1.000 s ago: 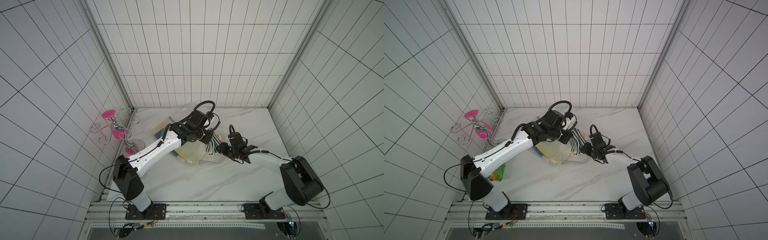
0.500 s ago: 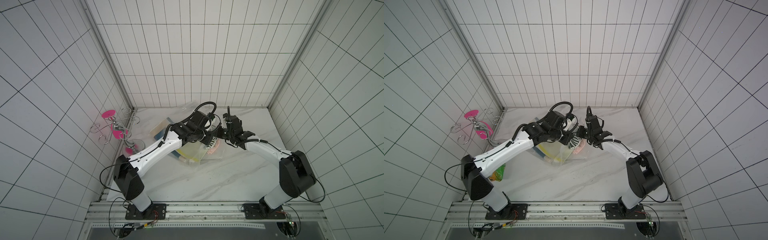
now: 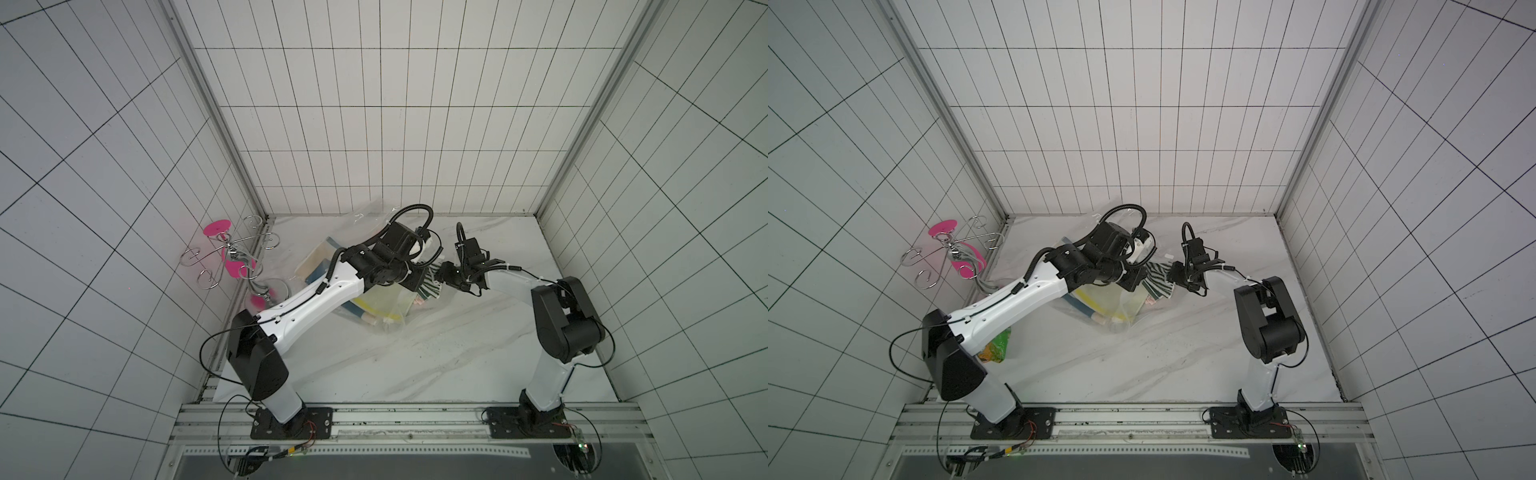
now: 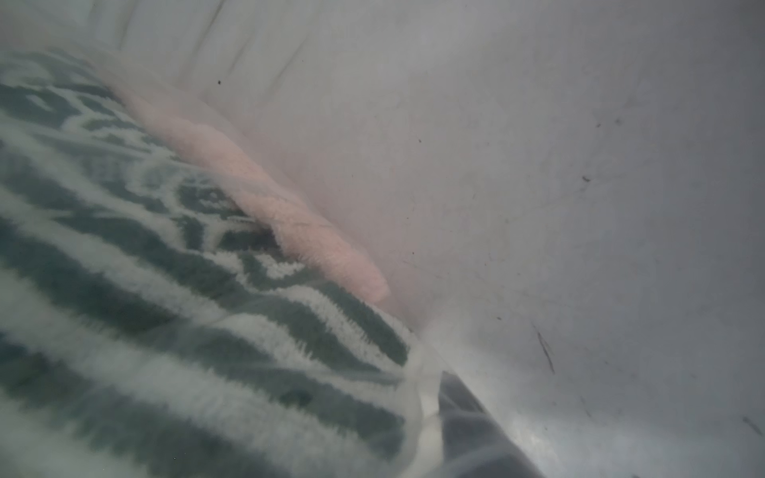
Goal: Place the folded towel into the vacuum bag
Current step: Place the towel in the vacuum bag.
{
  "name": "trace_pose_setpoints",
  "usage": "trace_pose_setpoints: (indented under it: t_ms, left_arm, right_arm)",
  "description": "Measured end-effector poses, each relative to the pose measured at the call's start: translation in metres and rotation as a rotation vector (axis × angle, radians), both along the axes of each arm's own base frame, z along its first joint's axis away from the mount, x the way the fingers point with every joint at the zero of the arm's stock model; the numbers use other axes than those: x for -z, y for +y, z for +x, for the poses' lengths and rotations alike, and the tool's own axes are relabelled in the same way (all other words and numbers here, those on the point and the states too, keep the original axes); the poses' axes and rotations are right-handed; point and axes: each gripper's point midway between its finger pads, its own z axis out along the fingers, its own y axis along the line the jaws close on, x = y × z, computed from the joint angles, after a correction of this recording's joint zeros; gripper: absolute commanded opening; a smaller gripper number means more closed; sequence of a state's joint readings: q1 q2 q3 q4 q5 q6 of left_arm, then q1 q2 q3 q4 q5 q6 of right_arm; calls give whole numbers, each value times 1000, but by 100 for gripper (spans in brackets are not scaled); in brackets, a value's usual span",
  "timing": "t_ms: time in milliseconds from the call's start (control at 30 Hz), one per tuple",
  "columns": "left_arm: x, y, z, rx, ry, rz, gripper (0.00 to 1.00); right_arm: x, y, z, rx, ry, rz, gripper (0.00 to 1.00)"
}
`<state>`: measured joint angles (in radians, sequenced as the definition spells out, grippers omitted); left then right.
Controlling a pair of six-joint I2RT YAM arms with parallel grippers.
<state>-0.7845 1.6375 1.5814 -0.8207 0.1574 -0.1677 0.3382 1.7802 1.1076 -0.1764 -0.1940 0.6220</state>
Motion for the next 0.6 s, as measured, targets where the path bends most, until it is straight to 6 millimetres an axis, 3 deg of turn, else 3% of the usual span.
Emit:
trace_pose_setpoints:
  t_ms: [133,233,300,367,400,500,600]
  left_arm:
    - [-6,0,-1,2,-3,-3,0]
    - [-15,-2,-2,4,0,-21,0]
    - [-21,-5,-3,10,4,-42,0]
    - [-24,-8,-5,17,11,-57,0]
    - [-25,-9,-7,22,16,-63,0]
    - [-24,-14,-15,39,36,-68,0]
    - [-28,-18,-23,55,49,-72,0]
  right_arm:
    - [-53,-2,-23,-16,-91,33,66]
    - [-93,4,-50,-38,-179,55,52]
    - [-105,13,-75,-63,-214,75,30]
    - [-105,25,-93,-96,-232,97,6]
    - [-102,32,-99,-111,-239,113,0]
    - [-86,47,-99,-117,-248,146,0]
    - [-72,62,-79,-98,-267,180,0]
